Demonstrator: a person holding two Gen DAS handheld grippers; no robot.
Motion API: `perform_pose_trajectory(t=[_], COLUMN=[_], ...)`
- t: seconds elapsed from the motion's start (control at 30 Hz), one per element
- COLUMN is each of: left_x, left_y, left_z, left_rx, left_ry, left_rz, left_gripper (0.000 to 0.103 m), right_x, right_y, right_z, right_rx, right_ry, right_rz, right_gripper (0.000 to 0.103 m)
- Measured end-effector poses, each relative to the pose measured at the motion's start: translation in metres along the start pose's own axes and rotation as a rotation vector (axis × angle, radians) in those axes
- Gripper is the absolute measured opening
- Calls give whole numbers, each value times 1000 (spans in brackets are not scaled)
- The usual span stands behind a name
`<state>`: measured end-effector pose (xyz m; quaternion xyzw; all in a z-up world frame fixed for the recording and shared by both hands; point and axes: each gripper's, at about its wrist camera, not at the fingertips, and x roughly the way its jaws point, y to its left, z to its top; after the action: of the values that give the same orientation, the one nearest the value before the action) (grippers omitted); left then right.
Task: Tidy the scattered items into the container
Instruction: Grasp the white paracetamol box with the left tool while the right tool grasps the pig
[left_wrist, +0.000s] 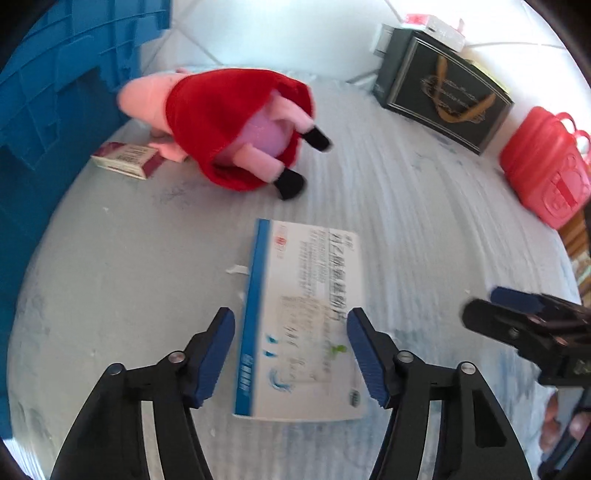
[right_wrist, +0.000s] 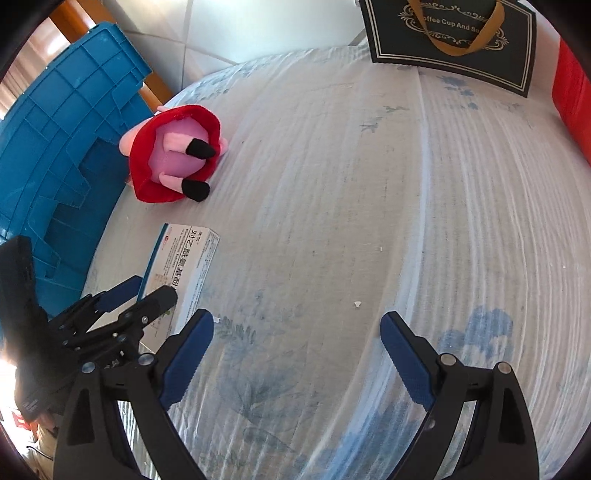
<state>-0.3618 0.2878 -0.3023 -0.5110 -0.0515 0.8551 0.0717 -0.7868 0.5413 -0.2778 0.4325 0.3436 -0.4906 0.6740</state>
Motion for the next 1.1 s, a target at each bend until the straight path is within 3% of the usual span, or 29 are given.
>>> perform_pose_trajectory(t=[0.1, 0.17, 0.23, 0.27, 0.3, 0.37, 0.5, 0.6, 0.77, 0.9, 0.97, 1.1], left_x=[-3, 6, 26, 30, 32, 31, 20, 9, 4, 4, 7, 19], left_y=[-18, -31, -36, -33, -28, -21, -8, 14, 60, 87, 96, 107], left_z=[5, 10, 16, 19, 19, 23, 31, 42, 48, 53, 54, 56], left_rx=[106, 182, 206, 172, 149, 103, 97, 35, -79, -139, -158, -189], left_ry=[-30, -41, 21, 6, 2, -7, -79, -130, -191, -209, -209, -196], left_rz=[25, 123, 161, 160, 157, 128, 204, 267, 401, 415, 432, 465], left_gripper=[86, 87, 90, 86, 73, 73, 73, 73, 73, 73, 73, 73], right_x=[1, 2, 3, 3, 3, 3, 5, 10, 27, 44, 53, 66], right_y=[-1, -1, -2, -3, -4, -6, 3, 21, 68, 95, 109, 134], right_z=[1, 1, -2, -3, -4, -4, 6, 23, 69, 108, 126, 152], right_rx=[34, 35, 38, 42, 51, 60, 44, 1, -176, -284, -333, -439], right_ry=[-14, -8, -6, -4, -7, -12, -25, -56, -137, -186, -190, -202], right_rz=[-6, -9, -12, -13, -14, -18, -26, -13, -1, -6, 20, 40], right_gripper=[93, 93, 93, 93, 93, 93, 93, 93, 93, 93, 103, 103])
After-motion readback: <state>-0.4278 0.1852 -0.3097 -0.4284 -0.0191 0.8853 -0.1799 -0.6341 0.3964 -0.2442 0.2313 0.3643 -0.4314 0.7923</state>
